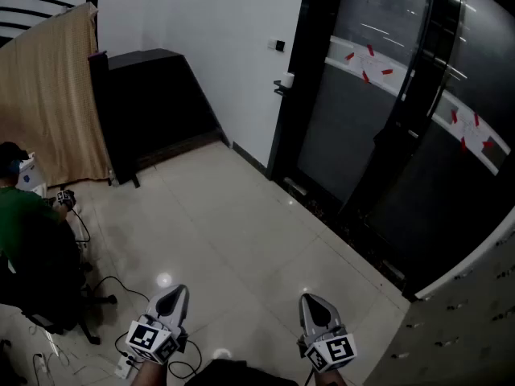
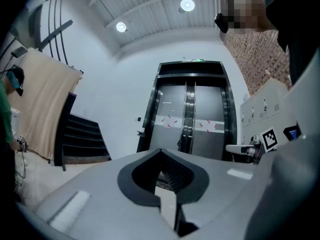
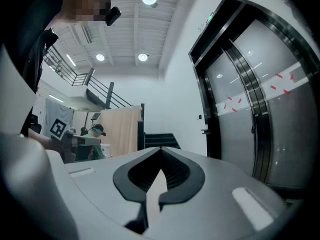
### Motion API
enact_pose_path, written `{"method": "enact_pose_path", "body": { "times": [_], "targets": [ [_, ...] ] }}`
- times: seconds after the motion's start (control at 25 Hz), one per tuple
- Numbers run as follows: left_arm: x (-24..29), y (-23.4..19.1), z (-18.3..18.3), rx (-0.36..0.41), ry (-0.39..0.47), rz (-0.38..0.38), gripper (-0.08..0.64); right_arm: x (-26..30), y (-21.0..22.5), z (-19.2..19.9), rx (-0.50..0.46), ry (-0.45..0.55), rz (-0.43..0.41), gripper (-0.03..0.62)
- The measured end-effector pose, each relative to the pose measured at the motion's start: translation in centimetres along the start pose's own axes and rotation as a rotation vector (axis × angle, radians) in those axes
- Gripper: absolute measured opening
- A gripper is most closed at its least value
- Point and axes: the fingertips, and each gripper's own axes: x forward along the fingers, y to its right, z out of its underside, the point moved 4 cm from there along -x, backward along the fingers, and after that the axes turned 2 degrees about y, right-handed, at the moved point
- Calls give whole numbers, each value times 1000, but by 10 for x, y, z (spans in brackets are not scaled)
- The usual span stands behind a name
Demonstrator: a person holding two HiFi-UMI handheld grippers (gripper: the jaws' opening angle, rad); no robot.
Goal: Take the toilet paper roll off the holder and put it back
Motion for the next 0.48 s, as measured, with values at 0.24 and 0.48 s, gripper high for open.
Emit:
{"method": "enact_pose_path", "body": {
  "times": [0.24, 0.48],
  "targets": [
    [-10, -43, 0, 17, -8, -22, 0, 30, -38, 1, -62, -26, -36, 14],
    [-6, -76, -1, 1, -23, -32, 2, 55, -49, 6, -51, -52, -30, 14]
  ]
}}
